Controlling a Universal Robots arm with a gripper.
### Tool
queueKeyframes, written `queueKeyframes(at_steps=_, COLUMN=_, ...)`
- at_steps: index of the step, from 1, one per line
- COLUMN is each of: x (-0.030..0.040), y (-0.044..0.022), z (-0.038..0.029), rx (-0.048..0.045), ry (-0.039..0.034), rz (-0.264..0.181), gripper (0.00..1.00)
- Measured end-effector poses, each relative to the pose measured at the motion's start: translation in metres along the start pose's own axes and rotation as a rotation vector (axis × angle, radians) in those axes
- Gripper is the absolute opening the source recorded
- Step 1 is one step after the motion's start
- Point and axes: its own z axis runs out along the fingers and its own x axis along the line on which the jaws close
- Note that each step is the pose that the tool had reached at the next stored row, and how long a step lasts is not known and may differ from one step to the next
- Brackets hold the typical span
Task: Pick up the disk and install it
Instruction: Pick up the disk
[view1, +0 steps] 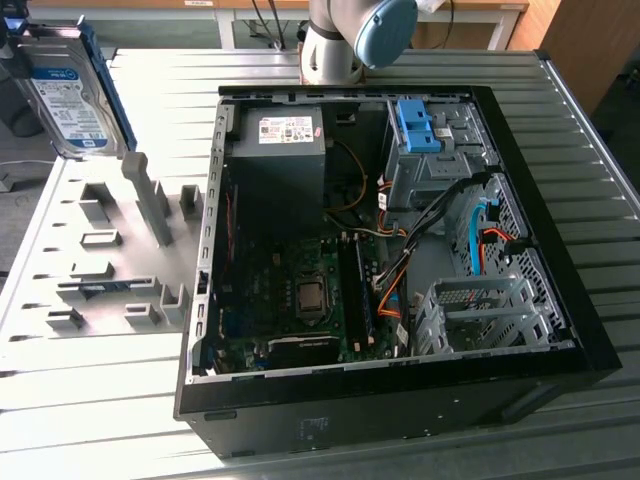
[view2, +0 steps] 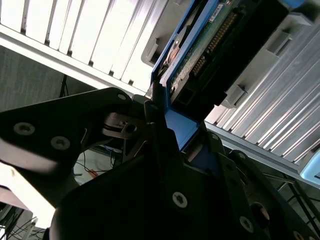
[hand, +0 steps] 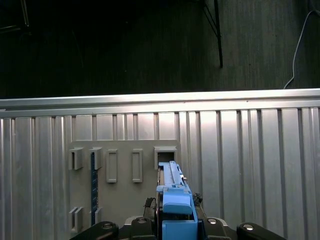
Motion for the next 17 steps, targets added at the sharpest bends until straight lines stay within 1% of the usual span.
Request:
queueKeyframes(at_steps=2, x=0.0, y=0.0, z=-0.0013, rx=0.0002, ry=0.0, rz=0.0, gripper=0.36)
queueKeyframes(at_steps=17, x=-0.0001, y=0.0003, z=-0.0191, rx=0.0003, ry=-0.0001, rz=0.0, gripper=0.36)
